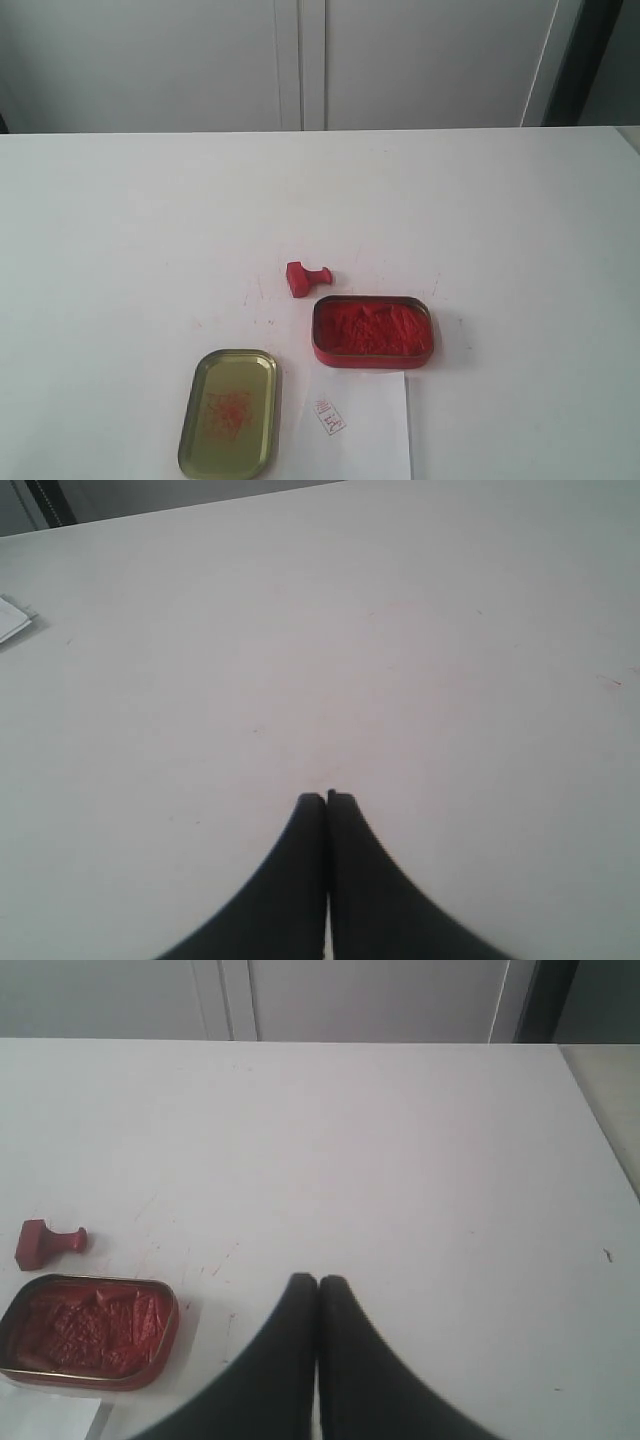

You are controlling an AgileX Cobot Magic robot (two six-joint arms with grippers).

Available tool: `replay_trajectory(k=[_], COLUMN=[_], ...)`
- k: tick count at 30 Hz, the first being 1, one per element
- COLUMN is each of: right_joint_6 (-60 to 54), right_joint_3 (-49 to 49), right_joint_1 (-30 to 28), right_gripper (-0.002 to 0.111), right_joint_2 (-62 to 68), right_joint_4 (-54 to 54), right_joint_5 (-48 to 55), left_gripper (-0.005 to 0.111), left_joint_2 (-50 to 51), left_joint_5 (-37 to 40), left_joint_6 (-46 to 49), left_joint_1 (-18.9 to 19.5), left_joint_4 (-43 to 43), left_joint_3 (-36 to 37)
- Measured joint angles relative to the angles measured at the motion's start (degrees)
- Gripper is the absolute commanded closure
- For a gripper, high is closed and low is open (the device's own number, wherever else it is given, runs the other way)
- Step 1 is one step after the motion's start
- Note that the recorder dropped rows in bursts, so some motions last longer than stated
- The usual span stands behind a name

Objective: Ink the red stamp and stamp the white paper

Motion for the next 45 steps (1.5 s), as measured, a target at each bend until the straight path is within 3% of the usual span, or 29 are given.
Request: replay_trajectory(k=[21, 45], right_joint_6=[0.00, 0.10], right_joint_3=[0.00, 0.00], right_joint_1=[-0.13, -0.13], right_gripper=[0.108, 0.108], right_joint_2=[-0.14, -20.46], right_joint_4=[0.00, 0.00], right_joint_5=[0.00, 0.00], left_gripper=[0.107, 0.107], left_joint_2=[0.00, 0.00], left_joint_5=[0.00, 0.00], left_joint_6=[0.00, 0.00], left_joint_1=[0.00, 0.00], left_joint_4=[0.00, 0.00], left_joint_3=[0.00, 0.00])
